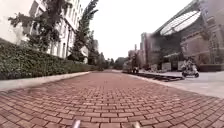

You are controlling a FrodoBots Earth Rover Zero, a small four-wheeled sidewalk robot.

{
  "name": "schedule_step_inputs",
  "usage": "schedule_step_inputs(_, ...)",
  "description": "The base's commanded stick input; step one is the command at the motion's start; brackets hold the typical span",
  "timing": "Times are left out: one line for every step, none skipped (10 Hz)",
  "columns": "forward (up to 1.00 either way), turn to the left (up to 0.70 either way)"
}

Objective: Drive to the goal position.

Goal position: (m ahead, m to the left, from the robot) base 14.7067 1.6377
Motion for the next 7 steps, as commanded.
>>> schedule_step_inputs(0.7, 0.0)
schedule_step_inputs(0.7, 0.0)
schedule_step_inputs(0.7, 0.0)
schedule_step_inputs(0.7, 0.0)
schedule_step_inputs(0.7, 0.0)
schedule_step_inputs(0.7, -0.06)
schedule_step_inputs(0.7, -0.02)
